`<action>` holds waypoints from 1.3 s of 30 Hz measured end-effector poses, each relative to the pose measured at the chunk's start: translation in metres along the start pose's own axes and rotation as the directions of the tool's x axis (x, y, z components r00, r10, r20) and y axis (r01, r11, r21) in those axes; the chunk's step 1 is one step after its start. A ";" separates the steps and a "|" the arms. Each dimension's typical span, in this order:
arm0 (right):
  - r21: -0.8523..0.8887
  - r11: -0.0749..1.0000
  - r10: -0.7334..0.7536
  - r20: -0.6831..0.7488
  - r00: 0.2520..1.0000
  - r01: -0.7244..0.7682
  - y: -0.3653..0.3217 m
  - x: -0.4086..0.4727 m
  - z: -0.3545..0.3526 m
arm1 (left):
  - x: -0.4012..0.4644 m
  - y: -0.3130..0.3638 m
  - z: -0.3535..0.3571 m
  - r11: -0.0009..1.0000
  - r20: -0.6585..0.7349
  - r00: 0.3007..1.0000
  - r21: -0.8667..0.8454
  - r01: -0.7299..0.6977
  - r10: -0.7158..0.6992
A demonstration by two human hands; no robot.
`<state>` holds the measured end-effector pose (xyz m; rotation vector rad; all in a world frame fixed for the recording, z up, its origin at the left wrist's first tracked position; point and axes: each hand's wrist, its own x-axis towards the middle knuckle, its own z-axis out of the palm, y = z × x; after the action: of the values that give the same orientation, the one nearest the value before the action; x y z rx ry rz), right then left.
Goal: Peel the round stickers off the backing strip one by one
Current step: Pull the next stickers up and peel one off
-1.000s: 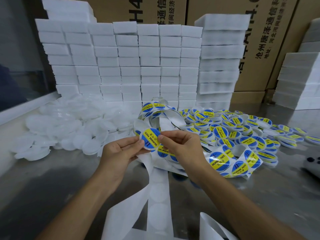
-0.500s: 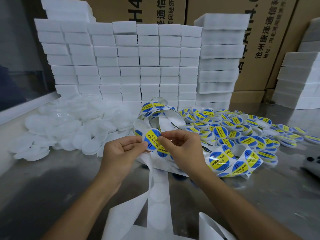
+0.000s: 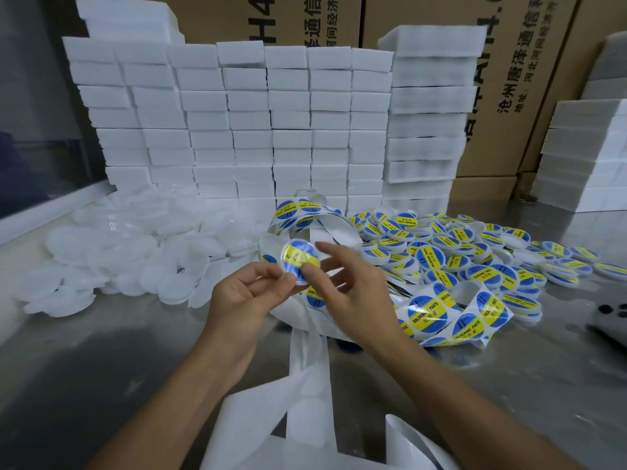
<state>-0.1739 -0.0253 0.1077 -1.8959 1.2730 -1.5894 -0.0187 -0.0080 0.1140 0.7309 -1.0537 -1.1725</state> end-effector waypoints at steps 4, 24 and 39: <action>0.064 0.998 0.002 0.073 0.997 -0.007 0.001 -0.001 0.003 | -0.001 -0.002 0.000 1.000 0.060 0.998 -0.016 0.027 -0.026; 0.073 0.995 0.063 0.015 0.998 -0.064 0.013 0.005 -0.004 | -0.003 -0.005 -0.001 0.951 0.262 0.965 0.301 -0.067 -0.015; 0.175 0.967 0.130 0.290 0.948 -0.186 -0.009 -0.005 0.007 | 0.000 0.003 -0.002 0.892 0.008 0.988 0.427 -0.145 0.156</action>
<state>-0.1640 -0.0180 0.1090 -1.7674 1.0734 -1.2673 -0.0158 -0.0069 0.1159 0.9830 -1.3406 -0.8000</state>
